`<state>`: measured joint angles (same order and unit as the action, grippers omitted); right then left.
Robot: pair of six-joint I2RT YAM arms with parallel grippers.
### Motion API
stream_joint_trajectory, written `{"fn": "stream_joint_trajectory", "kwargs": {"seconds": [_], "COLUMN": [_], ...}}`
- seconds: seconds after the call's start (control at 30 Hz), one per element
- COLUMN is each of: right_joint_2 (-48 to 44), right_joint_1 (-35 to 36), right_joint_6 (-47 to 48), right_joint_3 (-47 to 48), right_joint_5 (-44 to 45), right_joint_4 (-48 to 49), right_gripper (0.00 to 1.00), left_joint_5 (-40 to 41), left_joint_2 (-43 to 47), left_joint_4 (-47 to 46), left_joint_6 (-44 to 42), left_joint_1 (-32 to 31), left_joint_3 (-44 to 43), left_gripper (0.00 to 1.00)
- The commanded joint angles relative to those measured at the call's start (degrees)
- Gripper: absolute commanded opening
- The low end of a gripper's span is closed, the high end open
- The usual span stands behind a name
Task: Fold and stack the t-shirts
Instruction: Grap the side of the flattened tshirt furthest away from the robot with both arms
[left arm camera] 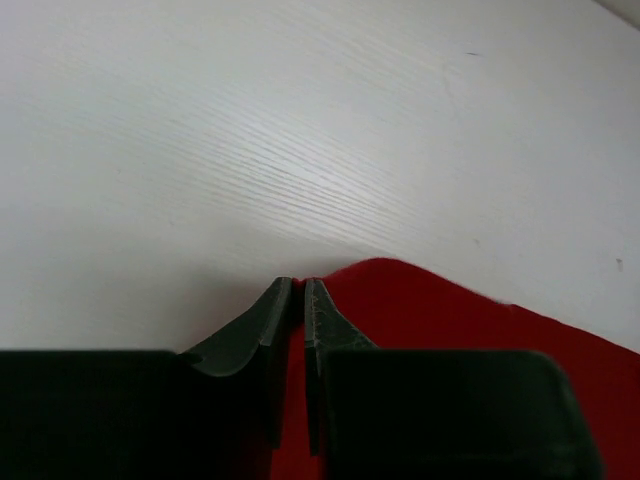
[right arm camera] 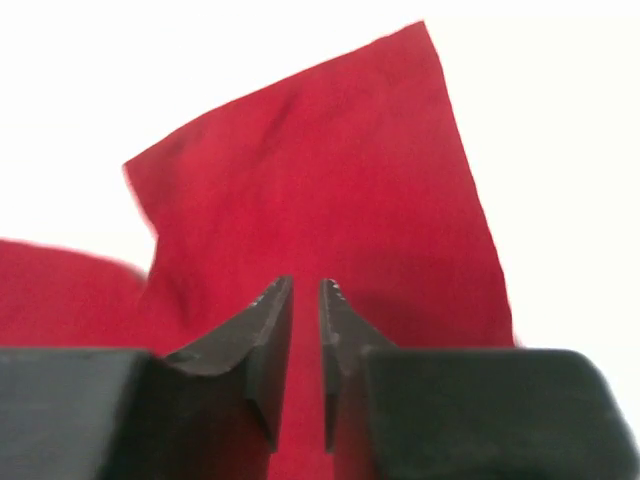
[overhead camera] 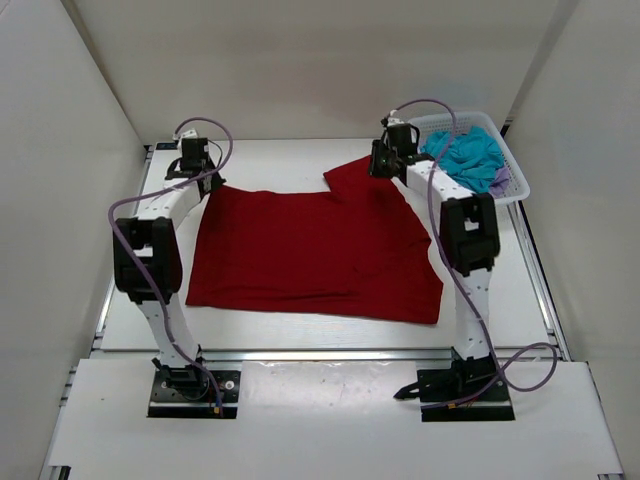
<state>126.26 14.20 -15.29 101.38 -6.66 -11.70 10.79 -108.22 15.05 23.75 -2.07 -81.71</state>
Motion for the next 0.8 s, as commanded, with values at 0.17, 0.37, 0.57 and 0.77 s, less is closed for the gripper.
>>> {"fn": "stream_joint_trajectory", "kwargs": {"seconds": [0.17,0.37,0.57,0.77], "right_joint_2": [27.71,27.90,30.98,33.09], "right_joint_1": [-2.24,-5.14,-7.16,-7.52], "right_joint_6": [3.87,0.27,-4.74,-9.40], "right_joint_3": [48.60,46.34,46.44,46.62], "right_joint_5": [4.37,0.24,-6.86,-11.27], "right_joint_4": [-25.82,-20.11,-16.07,-11.68], "right_gripper": [0.39,0.53,0.52,0.48], "left_joint_5": [-0.33,-1.29,-2.08,-2.35], "left_joint_2": [-4.79,-5.95,-5.94,-6.30], "left_joint_4": [0.68,0.07,-0.80,-1.08], "left_joint_6": [-0.28,-0.46,0.16,0.07], "left_joint_1": [4.00,4.09,4.87,3.74], "left_joint_3": [-4.60,-6.44,-5.83,-5.65], "left_gripper": [0.00,0.00,0.00,0.00]}}
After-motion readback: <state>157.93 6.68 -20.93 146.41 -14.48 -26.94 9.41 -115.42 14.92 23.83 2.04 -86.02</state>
